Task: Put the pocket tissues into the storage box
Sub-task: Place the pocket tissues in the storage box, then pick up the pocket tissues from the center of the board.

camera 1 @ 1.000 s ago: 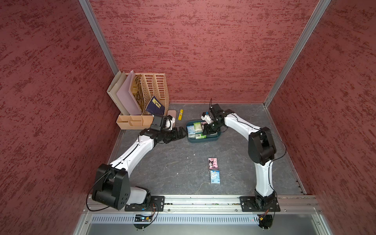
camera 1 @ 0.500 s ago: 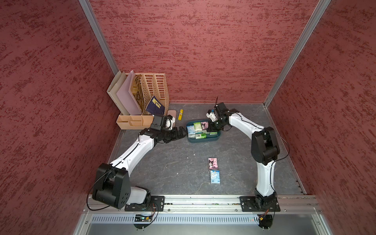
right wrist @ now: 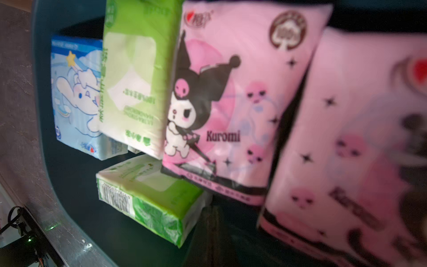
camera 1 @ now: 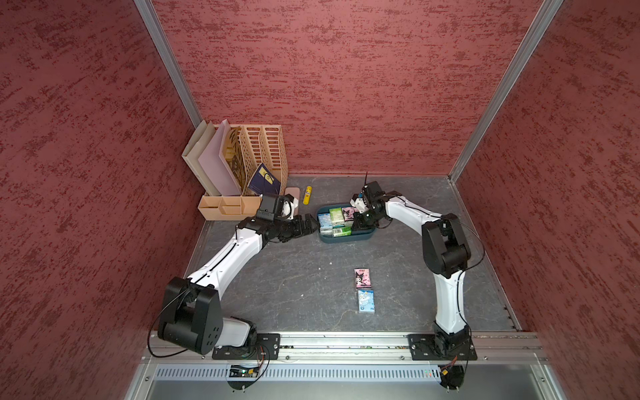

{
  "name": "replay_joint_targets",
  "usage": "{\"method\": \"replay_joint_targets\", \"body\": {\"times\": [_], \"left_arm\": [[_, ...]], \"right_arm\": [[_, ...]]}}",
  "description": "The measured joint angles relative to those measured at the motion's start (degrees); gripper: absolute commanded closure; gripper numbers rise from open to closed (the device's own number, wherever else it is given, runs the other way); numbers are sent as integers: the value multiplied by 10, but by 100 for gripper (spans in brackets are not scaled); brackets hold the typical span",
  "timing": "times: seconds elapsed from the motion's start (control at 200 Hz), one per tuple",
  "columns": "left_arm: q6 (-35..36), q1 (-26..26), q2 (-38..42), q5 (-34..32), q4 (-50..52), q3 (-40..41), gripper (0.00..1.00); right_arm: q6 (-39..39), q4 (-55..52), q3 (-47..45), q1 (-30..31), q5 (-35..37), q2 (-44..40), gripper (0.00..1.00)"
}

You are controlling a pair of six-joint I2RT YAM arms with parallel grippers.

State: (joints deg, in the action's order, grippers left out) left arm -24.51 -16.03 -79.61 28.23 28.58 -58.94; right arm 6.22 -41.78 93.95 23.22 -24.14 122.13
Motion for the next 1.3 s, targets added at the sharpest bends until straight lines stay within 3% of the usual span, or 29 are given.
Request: {"method": "replay_joint_targets", "body": {"times": [0.441, 0.656, 0.776, 0.872, 1.062, 1.302], "left_arm": [[9, 0, 0, 0, 0, 0, 0], [10, 1, 0, 0, 1, 0, 0], [10, 3, 0, 0, 1, 0, 0], [12, 3, 0, 2, 1, 0, 0], [14, 4, -15, 5, 1, -6, 0], [14, 4, -41, 18, -5, -33, 0]], "right_arm": [[17, 6, 14, 49, -4, 17, 100], [28, 8, 23, 54, -7, 17, 87], [28, 8, 23, 54, -1, 16, 70], [26, 7, 22, 53, 11, 7, 64], [23, 12, -12, 48, 53, -70, 52], [37, 12, -88, 39, 102, -198, 51]]}}
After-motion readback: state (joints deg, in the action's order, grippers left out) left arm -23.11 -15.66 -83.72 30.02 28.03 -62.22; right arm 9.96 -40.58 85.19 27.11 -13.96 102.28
